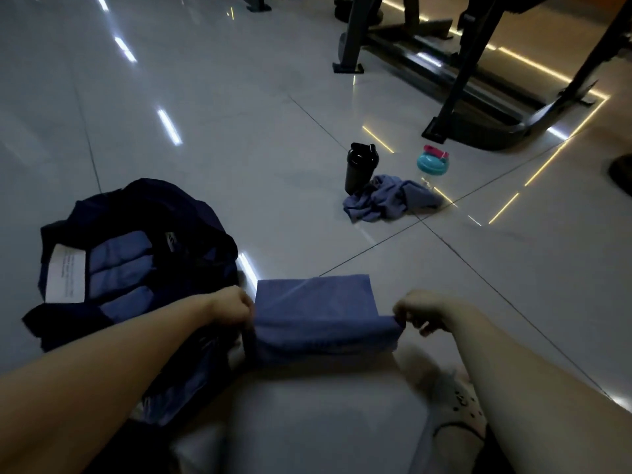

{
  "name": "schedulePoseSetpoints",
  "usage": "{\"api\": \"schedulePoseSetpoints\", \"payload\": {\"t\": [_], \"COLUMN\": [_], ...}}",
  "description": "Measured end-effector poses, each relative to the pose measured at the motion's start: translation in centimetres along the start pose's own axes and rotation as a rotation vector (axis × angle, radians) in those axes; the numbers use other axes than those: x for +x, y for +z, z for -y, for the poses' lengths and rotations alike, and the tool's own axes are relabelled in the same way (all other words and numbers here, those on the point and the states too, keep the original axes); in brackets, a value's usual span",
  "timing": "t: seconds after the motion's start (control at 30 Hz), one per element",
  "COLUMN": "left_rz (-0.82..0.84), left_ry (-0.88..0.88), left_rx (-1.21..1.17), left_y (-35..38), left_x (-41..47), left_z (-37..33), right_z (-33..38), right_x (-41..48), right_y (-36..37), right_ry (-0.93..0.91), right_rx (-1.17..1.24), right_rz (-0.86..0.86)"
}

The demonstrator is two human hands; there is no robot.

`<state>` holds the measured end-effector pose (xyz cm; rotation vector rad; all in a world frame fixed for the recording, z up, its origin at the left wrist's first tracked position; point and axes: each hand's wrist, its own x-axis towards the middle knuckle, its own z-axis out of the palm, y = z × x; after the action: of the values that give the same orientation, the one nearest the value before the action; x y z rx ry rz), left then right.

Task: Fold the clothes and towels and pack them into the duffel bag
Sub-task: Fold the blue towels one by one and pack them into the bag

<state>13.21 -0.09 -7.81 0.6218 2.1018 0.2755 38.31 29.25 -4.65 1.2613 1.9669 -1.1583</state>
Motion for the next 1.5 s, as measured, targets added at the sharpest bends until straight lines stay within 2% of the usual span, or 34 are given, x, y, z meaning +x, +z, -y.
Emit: {"api": "schedulePoseSetpoints", "payload": {"t": [0.1, 0.33, 0.53, 1.03, 1.17, 1.37, 1.5], "left_rz": [-0.248, -0.403, -0.456, -0.560, -0.575, -0.602, -0.592], "left_ry": [0.033, -0.019, -0.037, -0.023, 0.017, 0.269, 0.241], "left_rx": [-0.038, -0.103, -0.166, 0.072, 0.141, 0.363, 0.417], "left_y": [0.0, 0.9, 1.2, 2.8, 3.0, 3.2, 2.8], "left_x": [1.7, 4.5, 7.0, 10.8, 11.2, 12.2, 12.2], "left_z": [0.3, 0.1, 0.4, 0.5, 0.3, 0.7, 0.8], "right_z": [1.1, 2.2, 2.1, 3.0, 2.7, 2.3, 3.0], "right_x": [1.8, 7.0, 11.2, 16.2, 16.3, 16.3, 16.2], "right_y": [0.3, 2.5, 3.3, 3.4, 4.0, 4.6, 4.4], "right_ry": [-0.113, -0.164, -0.166, -0.098, -0.121, -0.335, -0.288], "right_rx": [0.149, 0.187, 0.185, -0.008, -0.077, -0.293, -0.299], "right_rz": [-0.154, -0.330, -0.433, -0.449, -0.461, -0.546, -0.540]}}
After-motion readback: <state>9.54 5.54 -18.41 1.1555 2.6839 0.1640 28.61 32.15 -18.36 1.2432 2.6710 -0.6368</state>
